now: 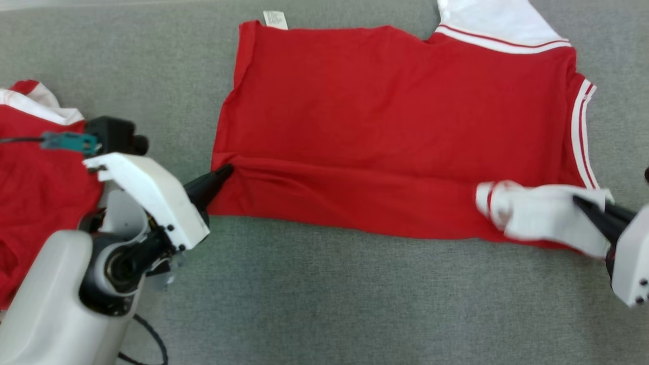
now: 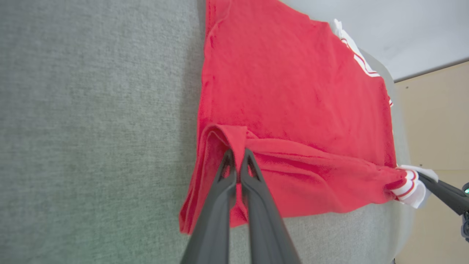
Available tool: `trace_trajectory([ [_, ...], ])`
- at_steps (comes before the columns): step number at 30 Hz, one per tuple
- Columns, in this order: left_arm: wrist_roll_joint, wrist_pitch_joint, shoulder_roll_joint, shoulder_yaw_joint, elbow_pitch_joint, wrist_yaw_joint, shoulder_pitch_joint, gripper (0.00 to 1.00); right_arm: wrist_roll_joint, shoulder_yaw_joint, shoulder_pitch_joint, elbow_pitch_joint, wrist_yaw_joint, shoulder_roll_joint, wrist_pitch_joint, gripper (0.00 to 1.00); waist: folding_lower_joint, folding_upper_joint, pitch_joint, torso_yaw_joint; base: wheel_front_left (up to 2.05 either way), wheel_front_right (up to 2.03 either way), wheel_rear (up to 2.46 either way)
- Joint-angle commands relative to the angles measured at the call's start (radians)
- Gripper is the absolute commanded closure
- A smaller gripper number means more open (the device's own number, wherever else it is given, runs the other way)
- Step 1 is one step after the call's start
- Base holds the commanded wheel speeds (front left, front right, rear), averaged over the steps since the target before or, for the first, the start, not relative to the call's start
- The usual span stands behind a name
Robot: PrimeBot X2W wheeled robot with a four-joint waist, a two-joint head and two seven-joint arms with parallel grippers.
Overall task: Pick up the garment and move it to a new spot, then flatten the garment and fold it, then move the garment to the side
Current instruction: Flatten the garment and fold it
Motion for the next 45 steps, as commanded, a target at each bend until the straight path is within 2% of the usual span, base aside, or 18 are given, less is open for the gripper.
trace_trajectory([
  [1,0.018,0.007,-0.001,-0.014,0.024,-0.009,-0.028,1.0,-0.029,-0.001,-0.043,0.036,-0.002,0.022,-0.011,1.0,0.0,-0.0001,0.017,0.002,0.0,0.0,0.0],
  [4,0.037,-0.008,-0.008,-0.026,0.063,-0.017,-0.059,1.0,-0.069,-0.016,-0.097,0.1,-0.002,0.068,-0.042,1.0,0.0,-0.0001,0.024,0.002,0.0,0.0,0.0],
  [5,0.041,-0.018,-0.01,-0.028,0.074,-0.022,-0.065,1.0,-0.078,-0.014,-0.109,0.114,-0.002,0.081,-0.055,0.88,0.0,-0.0001,0.025,0.002,0.0,0.0,0.0],
  [6,0.047,-0.032,-0.014,-0.026,0.084,-0.023,-0.07,0.56,-0.086,-0.017,-0.12,0.126,-0.002,0.093,-0.073,0.47,0.0,-0.0001,0.025,0.002,0.0,0.0,0.0],
  [7,0.051,-0.037,-0.016,-0.025,0.101,-0.019,-0.07,0.0,-0.091,-0.022,-0.124,0.142,-0.002,0.105,-0.088,0.0,0.0,-0.0001,0.023,0.001,0.0,0.0,0.0],
  [12,0.042,-0.093,-0.019,0.002,0.12,-0.021,-0.035,0.0,-0.1,-0.035,-0.087,0.147,-0.002,0.12,-0.167,0.0,0.0,-0.0001,-0.007,-0.012,0.0,0.0,0.0],
  [15,0.055,-0.136,-0.004,0.02,0.079,-0.028,0.012,0.0,-0.099,-0.046,-0.026,0.108,-0.002,0.098,-0.207,0.0,0.0,-0.0001,-0.035,-0.02,0.0,0.0,0.0],
  [17,0.06,-0.159,0.001,0.023,0.034,-0.028,0.057,0.0,-0.128,-0.042,0.026,0.07,-0.002,0.062,-0.228,0.0,0.0,-0.0001,-0.047,-0.026,0.0,0.0,0.0],
  [23,0.098,-0.153,0.038,-0.014,-0.043,-0.03,0.16,0.0,-0.148,-0.042,0.151,0.03,-0.002,0.037,-0.258,0.0,0.0,-0.0001,-0.037,-0.028,0.0,0.0,0.0],
  [31,0.113,-0.152,0.029,-0.043,0.013,-0.045,0.148,0.0,-0.213,-0.025,0.109,0.14,-0.002,0.08,-0.342,0.0,0.0,-0.0001,0.012,-0.025,0.0,0.0,0.0],
  [40,0.119,-0.12,0.004,-0.113,0.116,-0.085,0.109,0.0,-0.194,0.042,0.02,0.272,-0.002,0.107,-0.375,0.0,0.0,-0.0001,0.023,-0.022,0.0,0.0,0.0],
  [41,0.119,-0.116,0.003,-0.121,0.129,-0.088,0.11,0.48,-0.184,0.057,0.015,0.281,-0.002,0.106,-0.37,0.0,0.0,-0.0001,0.023,-0.022,0.0,0.0,0.0],
  [42,0.12,-0.118,-0.001,-0.126,0.143,-0.093,0.111,1.0,-0.17,0.075,0.01,0.288,0.0,0.105,-0.37,0.55,0.0,-0.0001,0.02,-0.021,0.0,0.0,0.0],
  [43,0.119,-0.119,-0.004,-0.133,0.156,-0.101,0.113,1.0,-0.155,0.09,0.006,0.297,0.0,0.1,-0.37,0.98,0.0,-0.0001,0.015,-0.021,0.0,0.0,0.0],
  [45,0.1,-0.129,-0.019,-0.134,0.169,-0.111,0.12,1.0,-0.114,0.126,0.0,0.305,0.0,0.066,-0.371,1.0,0.0,-0.0001,0.0,-0.019,0.0,0.0,0.0],
])
